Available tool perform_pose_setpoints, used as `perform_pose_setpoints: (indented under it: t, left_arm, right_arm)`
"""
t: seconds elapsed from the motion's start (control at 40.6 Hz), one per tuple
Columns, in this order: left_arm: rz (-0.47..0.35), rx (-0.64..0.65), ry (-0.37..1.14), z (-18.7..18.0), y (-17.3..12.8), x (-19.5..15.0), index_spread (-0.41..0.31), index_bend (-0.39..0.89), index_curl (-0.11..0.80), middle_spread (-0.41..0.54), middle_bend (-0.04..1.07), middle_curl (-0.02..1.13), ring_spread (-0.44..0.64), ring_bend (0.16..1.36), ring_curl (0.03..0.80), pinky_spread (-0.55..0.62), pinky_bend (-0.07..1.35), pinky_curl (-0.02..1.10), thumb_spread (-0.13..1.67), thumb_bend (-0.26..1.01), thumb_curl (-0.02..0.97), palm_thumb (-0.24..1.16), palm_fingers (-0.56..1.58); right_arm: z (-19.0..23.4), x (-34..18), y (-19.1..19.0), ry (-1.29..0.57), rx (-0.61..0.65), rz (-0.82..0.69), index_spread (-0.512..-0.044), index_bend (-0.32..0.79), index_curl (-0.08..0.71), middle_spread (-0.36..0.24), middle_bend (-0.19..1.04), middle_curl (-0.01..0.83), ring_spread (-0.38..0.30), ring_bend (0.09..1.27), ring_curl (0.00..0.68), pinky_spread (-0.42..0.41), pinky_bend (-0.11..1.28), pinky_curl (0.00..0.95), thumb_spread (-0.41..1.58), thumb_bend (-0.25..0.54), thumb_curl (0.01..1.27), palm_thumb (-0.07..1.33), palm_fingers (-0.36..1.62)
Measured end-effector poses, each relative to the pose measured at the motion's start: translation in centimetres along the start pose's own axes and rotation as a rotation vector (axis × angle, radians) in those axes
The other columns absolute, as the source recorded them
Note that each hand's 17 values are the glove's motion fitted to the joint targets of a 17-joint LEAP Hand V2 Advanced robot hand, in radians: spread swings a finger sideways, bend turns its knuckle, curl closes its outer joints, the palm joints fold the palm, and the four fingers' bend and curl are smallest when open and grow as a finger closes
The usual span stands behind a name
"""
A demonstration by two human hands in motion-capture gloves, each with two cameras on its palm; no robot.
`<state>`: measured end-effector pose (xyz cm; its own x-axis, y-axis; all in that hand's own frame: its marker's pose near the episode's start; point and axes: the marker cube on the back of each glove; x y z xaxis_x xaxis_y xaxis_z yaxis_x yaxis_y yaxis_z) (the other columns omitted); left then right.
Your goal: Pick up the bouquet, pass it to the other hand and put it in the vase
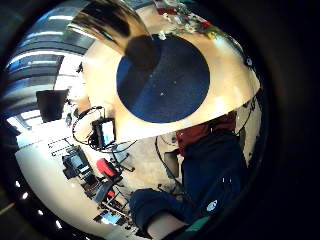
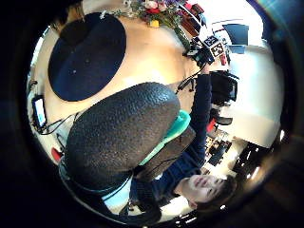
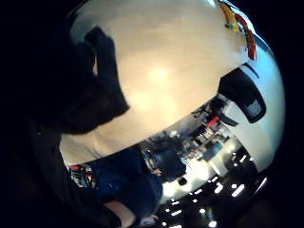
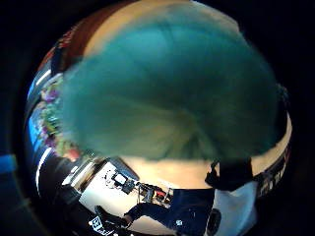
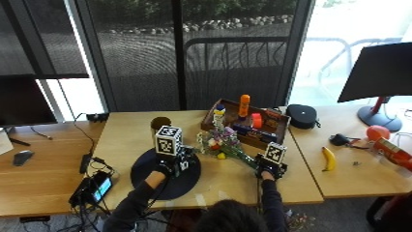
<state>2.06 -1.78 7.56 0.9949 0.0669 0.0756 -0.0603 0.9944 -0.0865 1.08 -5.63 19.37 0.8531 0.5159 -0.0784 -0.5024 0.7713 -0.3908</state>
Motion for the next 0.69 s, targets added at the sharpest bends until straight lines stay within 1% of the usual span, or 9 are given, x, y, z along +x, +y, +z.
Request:
perform_pose_setpoints:
  t: [0.049, 0.098, 0.172, 0.246, 0.418, 0.443, 0.517, 0.591, 0.689]
  left_arm:
    - [0.001, -0.006, 0.002, 0.3, -0.1, 0.1, -0.04, 0.16, 0.334, 0.207, 0.19, 0.3, 0.35, 0.56, 0.269, 0.45, 0.29, 0.32, 1.07, -0.04, 0.194, -0.03, 0.13]
    - [0.004, -0.013, 0.005, 0.5, 0.1, 0.2, -0.04, 0.16, 0.333, 0.2, 0.19, 0.31, 0.35, 0.56, 0.268, 0.45, 0.29, 0.31, 1.07, -0.04, 0.196, -0.03, 0.14]
    - [0.013, -0.027, 0.008, 1.1, 0.2, 0.5, -0.044, 0.16, 0.334, 0.19, 0.22, 0.32, 0.35, 0.54, 0.263, 0.45, 0.27, 0.31, 1.07, -0.04, 0.198, -0.04, 0.16]
    - [0.021, -0.042, 0.011, 1.9, 0.0, 0.5, -0.046, 0.16, 0.334, 0.181, 0.22, 0.32, 0.35, 0.53, 0.261, 0.45, 0.26, 0.31, 1.07, -0.04, 0.2, -0.04, 0.16]
    - [0.018, -0.067, 0.006, 3.1, -0.6, 0.2, -0.047, 0.16, 0.337, 0.172, 0.21, 0.34, 0.35, 0.52, 0.261, 0.45, 0.25, 0.31, 1.07, -0.04, 0.204, -0.04, 0.17]
    - [0.016, -0.069, 0.006, 3.2, -0.6, 0.2, -0.047, 0.16, 0.337, 0.171, 0.21, 0.34, 0.35, 0.52, 0.261, 0.45, 0.25, 0.31, 1.07, -0.04, 0.204, -0.04, 0.17]
    - [0.008, -0.074, 0.013, 3.3, -0.9, -0.1, -0.047, 0.16, 0.337, 0.173, 0.2, 0.34, 0.35, 0.51, 0.261, 0.45, 0.25, 0.31, 1.07, -0.04, 0.206, -0.04, 0.17]
    - [0.003, -0.072, 0.024, 3.2, -1.1, -0.1, -0.048, 0.15, 0.336, 0.174, 0.2, 0.34, 0.35, 0.51, 0.262, 0.45, 0.24, 0.31, 1.07, -0.04, 0.207, -0.04, 0.17]
    - [0.006, -0.071, 0.027, 3.3, -1.4, 0.1, -0.048, 0.15, 0.332, 0.162, 0.21, 0.35, 0.35, 0.5, 0.258, 0.44, 0.24, 0.31, 1.07, -0.04, 0.205, -0.04, 0.19]
  right_arm:
    - [0.1, -0.5, -0.1, -0.002, 0.024, -0.026, -0.227, 0.13, 0.23, -0.172, 0.28, 0.472, -0.222, 0.47, 0.407, 0.051, 0.46, 0.362, 0.96, 0.012, 0.49, 0.99, 0.7]
    - [0.2, -0.9, 0.1, -0.017, 0.023, -0.052, -0.247, 0.19, 0.254, -0.181, 0.26, 0.471, -0.232, 0.45, 0.404, 0.051, 0.43, 0.352, 0.96, 0.012, 0.5, 1.0, 0.72]
    - [0.6, -1.1, 0.5, -0.046, 0.001, -0.011, -0.262, 0.26, 0.293, -0.202, 0.31, 0.49, -0.263, 0.45, 0.405, 0.065, 0.32, 0.319, 0.85, 0.021, 0.54, 1.07, 0.84]
    - [0.7, -1.2, 0.3, -0.071, 0.045, 0.019, -0.261, 0.34, 0.332, -0.21, 0.33, 0.505, -0.28, 0.45, 0.409, 0.077, 0.21, 0.293, 0.84, 0.026, 0.55, 1.11, 0.94]
    - [0.6, -1.5, 0.4, -0.07, 0.195, 0.062, -0.261, 0.37, 0.398, -0.229, 0.36, 0.541, -0.297, 0.48, 0.443, 0.058, 0.14, 0.269, 0.91, 0.009, 0.56, 1.11, 1.0]
    - [0.6, -1.5, 0.3, -0.068, 0.208, 0.057, -0.259, 0.38, 0.408, -0.232, 0.38, 0.548, -0.296, 0.49, 0.451, 0.049, 0.12, 0.26, 0.96, 0.031, 0.55, 1.14, 1.04]
    - [0.4, -1.6, -0.1, -0.07, 0.238, 0.033, -0.261, 0.34, 0.415, -0.239, 0.37, 0.555, -0.294, 0.5, 0.457, -0.04, 0.22, 0.285, 1.03, -0.006, 0.51, 1.09, 1.12]
    - [0.6, -1.6, -0.2, -0.083, 0.207, 0.021, -0.265, 0.3, 0.426, -0.242, 0.36, 0.56, -0.291, 0.5, 0.471, -0.114, 0.27, 0.312, 1.07, -0.04, 0.48, 1.02, 1.15]
    - [0.4, -1.7, -0.2, -0.095, 0.203, 0.018, -0.269, 0.27, 0.442, -0.246, 0.36, 0.57, -0.29, 0.51, 0.482, -0.171, 0.28, 0.331, 1.11, -0.033, 0.44, 0.97, 1.16]
